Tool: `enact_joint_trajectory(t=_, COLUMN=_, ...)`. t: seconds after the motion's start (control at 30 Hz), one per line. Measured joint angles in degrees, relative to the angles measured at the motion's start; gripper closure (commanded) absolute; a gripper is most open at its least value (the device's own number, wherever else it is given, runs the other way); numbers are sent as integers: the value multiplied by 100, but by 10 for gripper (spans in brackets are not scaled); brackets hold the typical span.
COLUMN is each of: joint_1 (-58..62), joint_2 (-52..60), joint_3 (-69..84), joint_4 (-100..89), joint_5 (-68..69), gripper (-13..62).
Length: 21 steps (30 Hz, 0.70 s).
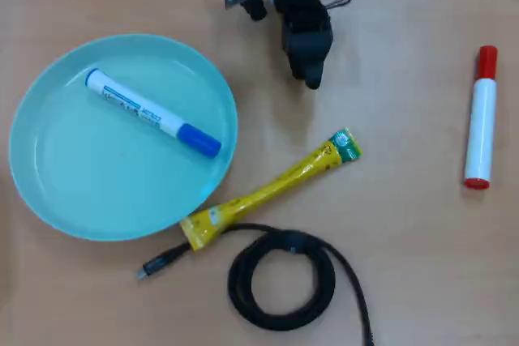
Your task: Pick up the blue pen, then put it in the green bowl
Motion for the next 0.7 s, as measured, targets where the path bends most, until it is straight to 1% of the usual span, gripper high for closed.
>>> enact_joint_trajectory(t=0.13, joint_1=237, joint_2=0, joint_3=1011, joint_4=-2145, joint_5=62, gripper=-79)
enact_joint_trajectory(t=0.23, joint_1=378, joint_2=0, joint_3=1028, joint_4=-2285, joint_5=88, gripper=-71)
enact_joint_trajectory(t=0.3, joint_1=413, joint_2=0, joint_3=1028, joint_4=-2276, joint_5=97, gripper=-43)
enact_joint_trajectory(t=0.37, joint_1=466, joint_2=0, joint_3=1028, joint_4=-2241, joint_5=97, gripper=20)
enact_joint_trajectory(t=0.53, joint_1=589, joint_2=0, joint_3=1028, joint_4=-2197, joint_5=88, gripper=243)
enact_joint_trajectory(t=0.63, joint_1=598, joint_2=0, joint_3=1028, joint_4=-2171, joint_5=97, gripper=317)
enact_joint_trajectory(t=0.7, joint_1=598, joint_2=0, joint_3=1028, joint_4=-2171, joint_5=97, gripper=339)
